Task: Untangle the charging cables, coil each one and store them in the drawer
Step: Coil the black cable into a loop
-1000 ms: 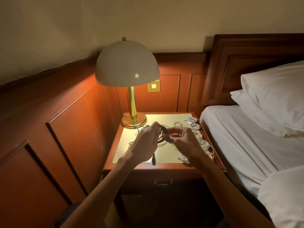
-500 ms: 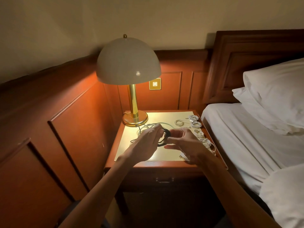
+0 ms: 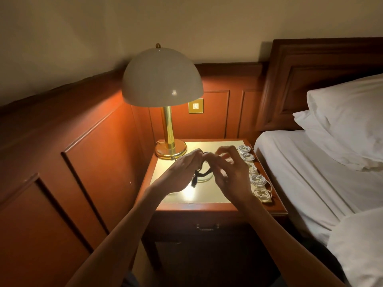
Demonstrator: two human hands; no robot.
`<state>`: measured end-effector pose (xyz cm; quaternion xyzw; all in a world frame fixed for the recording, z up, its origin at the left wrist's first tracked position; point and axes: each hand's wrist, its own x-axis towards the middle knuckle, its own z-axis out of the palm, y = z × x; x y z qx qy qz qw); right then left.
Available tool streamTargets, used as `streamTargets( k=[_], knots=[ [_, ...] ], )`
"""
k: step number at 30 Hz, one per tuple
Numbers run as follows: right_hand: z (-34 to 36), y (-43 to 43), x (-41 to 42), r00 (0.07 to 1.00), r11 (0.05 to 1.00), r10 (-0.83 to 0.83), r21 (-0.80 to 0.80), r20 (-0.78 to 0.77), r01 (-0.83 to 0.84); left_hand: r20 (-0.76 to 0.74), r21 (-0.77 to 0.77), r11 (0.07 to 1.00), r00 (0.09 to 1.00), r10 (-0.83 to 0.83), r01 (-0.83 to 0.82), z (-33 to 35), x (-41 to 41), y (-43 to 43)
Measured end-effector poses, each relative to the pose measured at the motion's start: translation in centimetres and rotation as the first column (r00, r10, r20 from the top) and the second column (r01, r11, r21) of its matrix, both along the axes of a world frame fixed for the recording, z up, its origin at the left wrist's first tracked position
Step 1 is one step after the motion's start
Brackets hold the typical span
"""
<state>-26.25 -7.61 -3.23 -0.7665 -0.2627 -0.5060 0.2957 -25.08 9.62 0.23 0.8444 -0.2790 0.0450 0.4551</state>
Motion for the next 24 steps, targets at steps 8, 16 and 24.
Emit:
streamTargets(
  k=[8,16,24],
  knots=[
    [2.2,3.3,-1.7,0.708,0.340,0.676,0.939,-0.207,-0.051,-0.198,-0.169,0.985,0.978,-0.063,0.029,1.3,1.3,-1.2],
    [2.4,1.9,-1.5,0.637,0.291,0.707,0.948,-0.307,0.133,-0.275,-0.087,0.996,0.960,-0.054,0.031,1.3,2.0,-2.1],
    [0.9,-3.3,0.8,1.000,1.000,-0.013,-0.007,-0.008,0.013,-0.327,-0.200,0.976,0.933,-0.152,0.089,0.9,2.2,-1.2]
  ],
)
